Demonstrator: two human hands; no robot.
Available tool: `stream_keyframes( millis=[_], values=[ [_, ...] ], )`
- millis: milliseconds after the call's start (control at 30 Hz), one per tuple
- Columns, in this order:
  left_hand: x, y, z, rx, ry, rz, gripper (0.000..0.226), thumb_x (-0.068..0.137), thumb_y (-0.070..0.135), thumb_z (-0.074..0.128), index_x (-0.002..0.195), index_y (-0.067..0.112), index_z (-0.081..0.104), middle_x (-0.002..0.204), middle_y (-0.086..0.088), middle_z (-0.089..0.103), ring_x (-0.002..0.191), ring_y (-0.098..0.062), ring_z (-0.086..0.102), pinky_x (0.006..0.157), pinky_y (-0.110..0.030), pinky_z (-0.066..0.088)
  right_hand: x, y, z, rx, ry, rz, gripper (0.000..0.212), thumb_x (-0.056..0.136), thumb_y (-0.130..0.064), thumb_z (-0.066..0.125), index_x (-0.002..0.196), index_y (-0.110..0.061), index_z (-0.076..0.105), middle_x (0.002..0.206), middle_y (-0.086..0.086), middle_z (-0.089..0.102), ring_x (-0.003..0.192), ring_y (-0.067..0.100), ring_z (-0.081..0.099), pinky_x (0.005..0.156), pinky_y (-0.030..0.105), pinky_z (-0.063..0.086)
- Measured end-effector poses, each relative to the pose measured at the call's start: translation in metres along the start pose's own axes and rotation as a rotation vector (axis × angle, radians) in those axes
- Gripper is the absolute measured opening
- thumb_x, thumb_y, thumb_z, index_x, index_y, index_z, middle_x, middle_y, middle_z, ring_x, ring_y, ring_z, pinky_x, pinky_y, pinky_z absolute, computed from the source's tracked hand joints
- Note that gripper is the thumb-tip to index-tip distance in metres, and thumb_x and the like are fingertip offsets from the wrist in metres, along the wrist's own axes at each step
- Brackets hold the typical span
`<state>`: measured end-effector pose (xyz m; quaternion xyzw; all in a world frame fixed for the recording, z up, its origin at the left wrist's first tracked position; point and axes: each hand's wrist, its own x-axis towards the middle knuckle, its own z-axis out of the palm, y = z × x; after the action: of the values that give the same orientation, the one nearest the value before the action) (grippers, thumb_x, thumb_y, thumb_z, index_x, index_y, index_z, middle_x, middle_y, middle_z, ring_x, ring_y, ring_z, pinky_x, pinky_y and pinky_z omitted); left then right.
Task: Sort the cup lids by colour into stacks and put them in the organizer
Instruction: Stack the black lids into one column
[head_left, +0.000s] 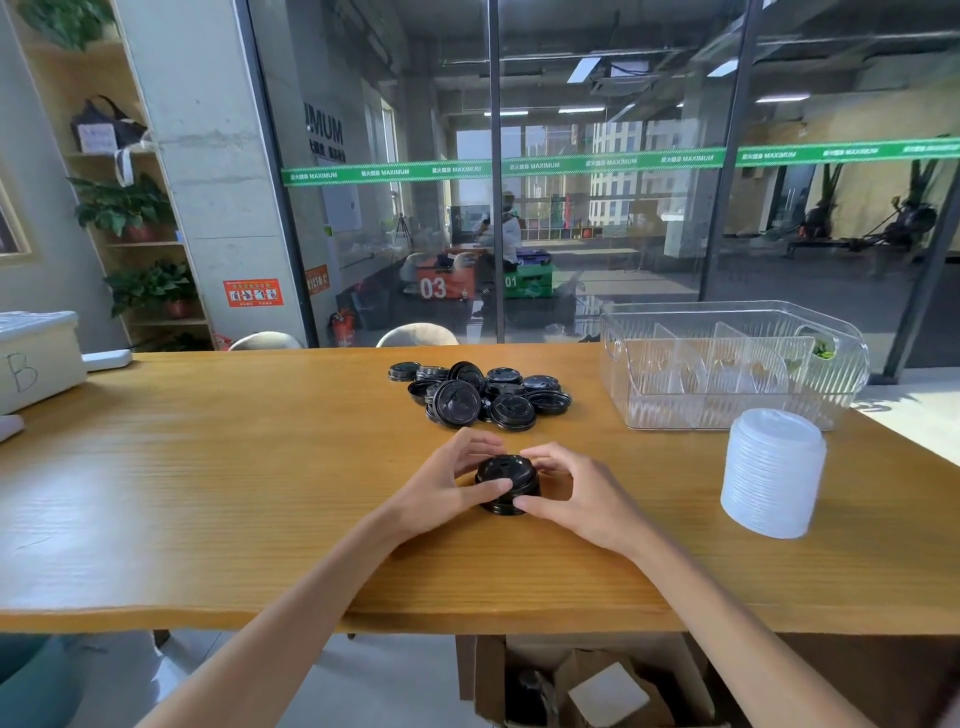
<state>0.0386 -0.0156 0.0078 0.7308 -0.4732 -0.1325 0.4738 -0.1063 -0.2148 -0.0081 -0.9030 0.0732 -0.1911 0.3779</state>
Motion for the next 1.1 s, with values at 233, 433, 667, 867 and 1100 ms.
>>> stream_keyframes(
  millis=[233,433,667,867,1100],
  values=[
    [-0.0011,-0.0063,-0.0001,-0.028,0.027,0.038,0.061,0.091,0.021,0.088,0.143,0.023,0.056,0.141,0.004,0.069,0.134,-0.009,0.063,0.121,-0.036,0.046,-0.0002,-0.0007,-0.0011,0.03,-0.004,0.01,0.068,0.076,-0.065,0.083,0.138,-0.045,0.061,0.136,-0.024,0.065,0.134,-0.005,0.055,0.114,0.03,0.044],
    [-0.0003,-0.0097,0.0004,-0.016,0.005,0.045,0.073,0.084,0.02,0.094,0.146,0.021,0.054,0.145,0.002,0.066,0.138,-0.011,0.061,0.123,-0.039,0.044,0.0006,0.0033,-0.0001,0.005,-0.002,0.017,0.052,0.083,-0.05,0.086,0.129,-0.037,0.066,0.138,-0.02,0.067,0.135,-0.002,0.056,0.118,0.035,0.044],
    [-0.0002,-0.01,0.0004,0.009,0.013,0.004,0.061,0.096,0.031,0.083,0.149,0.022,0.055,0.148,0.006,0.064,0.137,-0.008,0.061,0.119,-0.039,0.049,0.0022,0.0031,0.0,-0.014,0.017,0.02,0.058,0.081,-0.052,0.087,0.133,-0.036,0.068,0.135,-0.02,0.068,0.131,-0.002,0.058,0.116,0.036,0.046],
    [0.0017,-0.0092,-0.0004,0.124,0.037,-0.031,0.045,0.105,0.035,0.071,0.148,0.022,0.063,0.145,0.009,0.067,0.137,-0.007,0.061,0.117,-0.037,0.052,0.0034,0.0032,0.0004,-0.038,0.012,0.029,0.061,0.085,-0.05,0.086,0.14,-0.031,0.066,0.142,-0.017,0.066,0.135,0.0,0.056,0.118,0.036,0.044],
    [0.0032,-0.0111,-0.0015,0.254,0.047,-0.018,0.049,0.104,0.047,0.067,0.148,0.025,0.064,0.143,0.014,0.068,0.131,0.002,0.06,0.115,-0.028,0.049,0.0024,0.0008,0.0007,-0.056,-0.007,0.023,0.061,0.092,-0.054,0.077,0.145,-0.026,0.064,0.149,-0.018,0.061,0.139,-0.001,0.051,0.117,0.028,0.04]
  ],
)
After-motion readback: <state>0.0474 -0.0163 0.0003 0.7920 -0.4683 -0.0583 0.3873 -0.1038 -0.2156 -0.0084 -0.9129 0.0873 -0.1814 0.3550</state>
